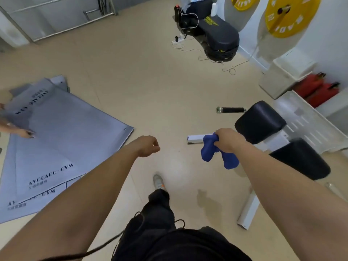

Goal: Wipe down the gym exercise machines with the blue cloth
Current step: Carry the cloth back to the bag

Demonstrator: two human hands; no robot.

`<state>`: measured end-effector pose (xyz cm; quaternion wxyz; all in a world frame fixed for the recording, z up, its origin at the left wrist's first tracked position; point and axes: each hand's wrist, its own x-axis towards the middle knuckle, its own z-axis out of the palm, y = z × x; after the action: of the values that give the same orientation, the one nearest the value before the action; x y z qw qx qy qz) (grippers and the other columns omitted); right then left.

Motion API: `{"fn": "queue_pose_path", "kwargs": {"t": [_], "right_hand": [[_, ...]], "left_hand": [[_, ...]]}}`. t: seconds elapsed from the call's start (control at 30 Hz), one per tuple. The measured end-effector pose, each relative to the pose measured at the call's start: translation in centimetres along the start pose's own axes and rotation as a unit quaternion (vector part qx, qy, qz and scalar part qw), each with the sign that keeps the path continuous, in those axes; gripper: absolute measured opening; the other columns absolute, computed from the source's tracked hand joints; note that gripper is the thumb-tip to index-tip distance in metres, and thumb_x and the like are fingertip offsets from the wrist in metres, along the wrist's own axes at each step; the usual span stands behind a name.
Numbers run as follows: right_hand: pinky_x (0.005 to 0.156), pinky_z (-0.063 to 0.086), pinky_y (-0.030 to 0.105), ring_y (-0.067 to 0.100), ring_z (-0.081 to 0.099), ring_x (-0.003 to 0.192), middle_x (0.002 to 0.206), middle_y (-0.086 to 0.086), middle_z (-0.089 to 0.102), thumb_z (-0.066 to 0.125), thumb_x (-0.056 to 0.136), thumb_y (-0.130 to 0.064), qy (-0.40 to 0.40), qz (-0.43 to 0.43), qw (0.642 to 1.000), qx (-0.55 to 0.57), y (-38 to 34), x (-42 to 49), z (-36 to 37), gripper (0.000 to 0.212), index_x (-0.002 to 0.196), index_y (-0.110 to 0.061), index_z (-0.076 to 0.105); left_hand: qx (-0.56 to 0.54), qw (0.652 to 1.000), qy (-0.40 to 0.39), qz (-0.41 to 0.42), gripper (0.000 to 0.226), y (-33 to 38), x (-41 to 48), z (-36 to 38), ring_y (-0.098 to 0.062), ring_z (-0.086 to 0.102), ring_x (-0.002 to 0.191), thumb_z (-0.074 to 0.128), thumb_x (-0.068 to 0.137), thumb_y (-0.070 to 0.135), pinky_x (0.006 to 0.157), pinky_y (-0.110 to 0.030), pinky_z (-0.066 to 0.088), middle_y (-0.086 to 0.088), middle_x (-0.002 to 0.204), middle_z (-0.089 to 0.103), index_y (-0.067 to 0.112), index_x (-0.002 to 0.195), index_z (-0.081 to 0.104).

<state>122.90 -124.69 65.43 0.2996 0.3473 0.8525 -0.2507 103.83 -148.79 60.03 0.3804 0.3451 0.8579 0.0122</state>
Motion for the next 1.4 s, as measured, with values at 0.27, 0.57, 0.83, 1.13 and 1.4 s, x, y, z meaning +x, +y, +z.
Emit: {"fn": "queue_pose_path", "kwargs": {"t": [0.27, 0.57, 0.83, 1.13, 1.4], "right_hand": [[0.064, 0.048, 0.031, 0.021, 0.064, 0.077, 0.084, 0.001, 0.068, 0.044, 0.084, -0.016, 0.043, -0.001, 0.999, 0.025, -9.1, 16.2, -10.5, 0.018, 0.083, -0.026, 0.059], [0.069, 0.042, 0.030, 0.024, 0.058, 0.087, 0.095, -0.002, 0.061, 0.050, 0.089, -0.021, 0.052, 0.004, 0.998, 0.040, -14.1, 34.2, -21.0, 0.010, 0.093, -0.028, 0.055], [0.055, 0.041, 0.024, 0.029, 0.072, 0.075, 0.076, -0.013, 0.063, 0.043, 0.078, -0.014, 0.012, 0.067, 0.990, 0.125, -14.2, 46.7, -36.0, 0.028, 0.081, -0.026, 0.068], [0.073, 0.048, 0.032, 0.023, 0.064, 0.088, 0.099, 0.003, 0.066, 0.050, 0.083, -0.015, 0.036, 0.103, 0.986, 0.126, -12.4, 61.9, -52.0, 0.028, 0.108, -0.016, 0.063], [0.061, 0.045, 0.026, 0.023, 0.056, 0.066, 0.062, -0.014, 0.063, 0.049, 0.072, -0.012, 0.030, 0.163, 0.959, 0.232, -9.2, 73.9, -65.8, 0.017, 0.070, -0.019, 0.064]], "left_hand": [[0.039, 0.998, -0.037, 0.021, 0.025, -6.1, 15.7, -17.4, -0.019, 0.058, 0.101, 0.052, 0.095, 0.040, 0.089, -0.033, 0.048, 0.002, 0.117, 0.065, 0.026, 0.112, 0.064], [0.069, 0.996, -0.038, 0.030, 0.024, -7.4, 34.5, -32.4, -0.020, 0.060, 0.103, 0.054, 0.095, 0.039, 0.091, -0.033, 0.049, 0.001, 0.115, 0.066, 0.024, 0.110, 0.065], [0.075, 0.996, -0.044, 0.036, 0.020, -3.9, 50.5, -47.6, -0.020, 0.061, 0.103, 0.056, 0.095, 0.039, 0.090, -0.031, 0.049, 0.001, 0.112, 0.067, 0.025, 0.105, 0.066], [0.084, 0.991, -0.042, 0.099, 0.024, 4.8, 70.0, -60.7, -0.021, 0.060, 0.104, 0.056, 0.095, 0.038, 0.089, -0.030, 0.048, -0.001, 0.114, 0.067, 0.021, 0.109, 0.066], [0.109, 0.978, -0.115, 0.138, 0.028, 13.8, 87.9, -70.5, -0.020, 0.057, 0.104, 0.054, 0.097, 0.038, 0.089, -0.031, 0.046, 0.000, 0.120, 0.062, 0.020, 0.116, 0.064]]}}
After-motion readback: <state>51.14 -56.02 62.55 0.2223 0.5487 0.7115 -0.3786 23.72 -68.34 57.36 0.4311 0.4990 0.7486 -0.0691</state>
